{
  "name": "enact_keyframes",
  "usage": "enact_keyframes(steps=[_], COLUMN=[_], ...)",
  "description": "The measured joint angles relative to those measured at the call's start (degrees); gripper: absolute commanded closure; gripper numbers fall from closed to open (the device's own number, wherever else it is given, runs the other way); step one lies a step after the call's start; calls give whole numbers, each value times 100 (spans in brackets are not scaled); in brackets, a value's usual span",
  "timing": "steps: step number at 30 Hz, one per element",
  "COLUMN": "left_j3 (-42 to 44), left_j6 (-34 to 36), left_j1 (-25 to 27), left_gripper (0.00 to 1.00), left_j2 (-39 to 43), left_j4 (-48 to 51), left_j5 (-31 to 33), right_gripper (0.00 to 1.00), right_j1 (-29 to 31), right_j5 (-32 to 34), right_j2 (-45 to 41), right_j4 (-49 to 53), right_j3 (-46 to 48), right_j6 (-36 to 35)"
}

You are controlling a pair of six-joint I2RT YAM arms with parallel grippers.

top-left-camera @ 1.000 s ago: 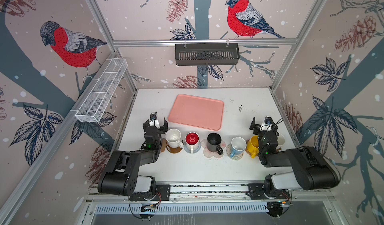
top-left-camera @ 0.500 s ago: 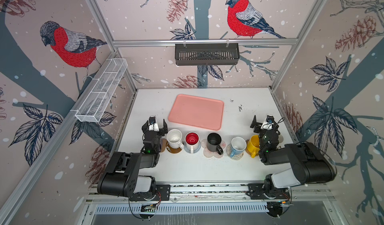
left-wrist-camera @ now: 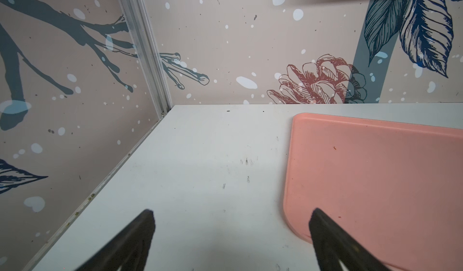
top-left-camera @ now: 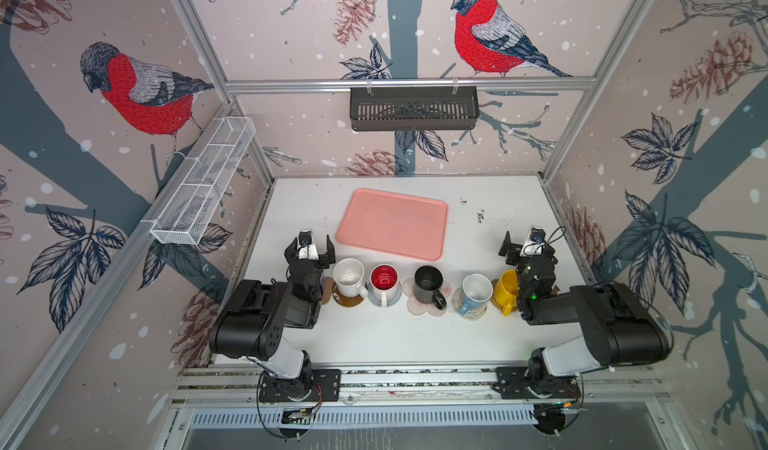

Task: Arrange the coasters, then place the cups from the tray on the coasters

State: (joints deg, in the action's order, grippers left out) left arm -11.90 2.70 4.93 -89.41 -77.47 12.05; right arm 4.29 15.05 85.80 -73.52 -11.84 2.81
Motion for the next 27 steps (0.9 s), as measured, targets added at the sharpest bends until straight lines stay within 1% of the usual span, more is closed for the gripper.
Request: enact_keyframes(steps=[17,27], left_j3=[-20,-20], left_j6=[-83,-94], left_j1=[0,0], left_gripper=[3,3], left_j2=[-4,-4], left_j4=[26,26], left_j5=[26,39], right_gripper=[0,1], right_j1=[-162,-188], right_j5=[-304,-369], right_j2=[11,11], right_j4=[295,378], right_j3=[-118,-122], right_j6=[44,44])
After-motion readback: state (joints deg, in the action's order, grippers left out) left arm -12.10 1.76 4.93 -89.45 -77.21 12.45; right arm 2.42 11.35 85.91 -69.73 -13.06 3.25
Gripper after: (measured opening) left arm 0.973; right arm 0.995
